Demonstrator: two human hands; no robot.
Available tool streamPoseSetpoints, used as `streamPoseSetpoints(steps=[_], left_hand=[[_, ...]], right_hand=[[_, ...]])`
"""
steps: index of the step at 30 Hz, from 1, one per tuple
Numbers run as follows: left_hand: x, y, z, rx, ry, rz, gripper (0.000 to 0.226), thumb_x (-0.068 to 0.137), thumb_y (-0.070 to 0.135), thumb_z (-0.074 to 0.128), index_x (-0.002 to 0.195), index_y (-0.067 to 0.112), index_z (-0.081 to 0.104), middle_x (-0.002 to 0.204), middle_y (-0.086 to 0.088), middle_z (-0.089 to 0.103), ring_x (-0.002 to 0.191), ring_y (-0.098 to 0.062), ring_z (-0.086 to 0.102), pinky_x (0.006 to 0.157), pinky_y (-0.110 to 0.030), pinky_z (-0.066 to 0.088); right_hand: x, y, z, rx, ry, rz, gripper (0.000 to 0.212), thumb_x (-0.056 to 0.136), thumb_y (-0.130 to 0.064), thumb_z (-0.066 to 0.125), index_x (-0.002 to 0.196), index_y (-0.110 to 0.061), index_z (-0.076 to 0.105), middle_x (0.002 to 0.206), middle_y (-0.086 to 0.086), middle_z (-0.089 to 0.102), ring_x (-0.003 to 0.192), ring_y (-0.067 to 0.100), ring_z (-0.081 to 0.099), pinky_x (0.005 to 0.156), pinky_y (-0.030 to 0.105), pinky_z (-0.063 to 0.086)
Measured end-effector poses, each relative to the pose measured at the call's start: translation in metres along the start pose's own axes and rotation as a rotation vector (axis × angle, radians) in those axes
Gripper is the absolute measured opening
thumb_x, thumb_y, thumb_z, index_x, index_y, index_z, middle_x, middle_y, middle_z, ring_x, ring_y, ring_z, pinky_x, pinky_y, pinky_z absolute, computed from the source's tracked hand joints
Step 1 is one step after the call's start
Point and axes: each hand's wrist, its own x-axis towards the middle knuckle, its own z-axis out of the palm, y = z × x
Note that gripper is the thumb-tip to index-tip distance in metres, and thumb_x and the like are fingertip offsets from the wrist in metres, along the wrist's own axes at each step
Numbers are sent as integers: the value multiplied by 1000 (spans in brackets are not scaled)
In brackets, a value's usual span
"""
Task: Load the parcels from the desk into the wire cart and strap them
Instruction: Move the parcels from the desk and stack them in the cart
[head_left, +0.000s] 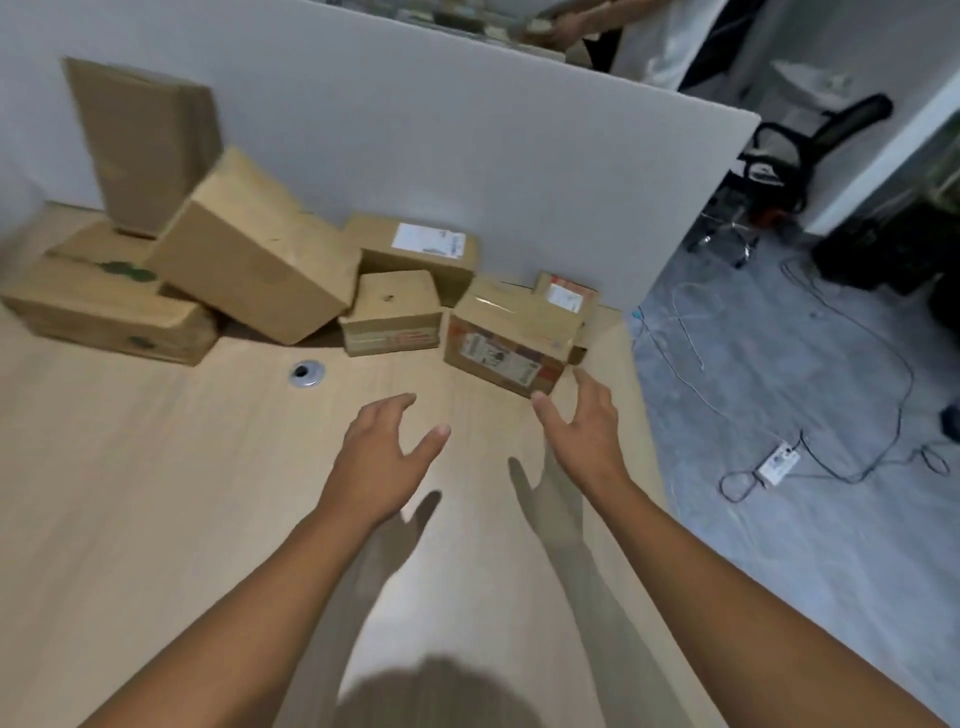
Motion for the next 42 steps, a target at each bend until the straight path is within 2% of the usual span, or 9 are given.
streamPoseSetpoints(steps=[7,12,16,20,25,31,33,38,42], left_hand=[[127,32,51,-19,116,12,64,100,52,58,155,24,40,157,-10,39,145,-28,40,114,-41,35],[194,29,80,-27,-14,34,62,105,52,48,162,41,24,166,-5,29,151,-29,31,121,-48,28],[206,13,99,-162,-48,18,59,106,48,50,159,37,28,162,-2,37,146,-20,38,121,-41,33],[192,11,94,-138,79,-26,43,106,47,47,147,35,38,145,-4,49,118,-14,51,104,-36,44],[103,-22,82,-68,219,-124,43,104,50,47,142,39,32,140,-7,52,111,-19,54,95,-37,44],[-43,-82,39,-343,241,-430,73,72,64,57,138,31,58,130,-7,47,112,-19,60,93,-29,54],[-97,-105,20,-365,339,-505,74,69,66,54,128,23,60,129,-10,51,108,-17,59,77,-20,55],[-248,-155,-19,-450,712,-658,52,79,72,52,101,25,53,118,-10,57,112,-26,59,103,-53,47],[-350,-180,-39,-700,942,-657,44,80,69,58,100,32,47,105,2,63,88,-2,69,78,-32,53]], right_hand=[[118,20,10,47,32,10,73,99,-52,59,161,-24,32,159,9,33,147,29,33,119,40,34],[151,41,40,154,-32,84,76,99,-61,54,163,-38,21,163,7,26,147,30,36,119,45,39],[150,53,59,347,19,70,74,101,-50,60,163,-40,22,164,1,32,146,20,40,114,31,41],[136,43,63,462,-9,72,70,102,-38,62,162,-40,26,161,-2,34,138,17,47,87,7,47],[68,35,60,474,-176,45,65,103,-33,62,159,-43,31,148,-4,42,118,4,55,71,0,48],[-54,25,76,353,-400,-59,71,101,-36,62,159,-51,24,148,-13,42,126,6,50,103,20,46],[-98,12,93,302,-517,-106,76,99,-42,63,161,-52,19,154,-10,44,132,10,51,109,27,45],[-215,-42,142,253,-784,-205,92,95,-51,65,159,-57,1,146,-9,57,124,14,61,107,38,51],[-303,-70,171,218,-925,-244,93,90,-63,65,164,-45,12,135,-17,61,115,3,64,103,29,53]])
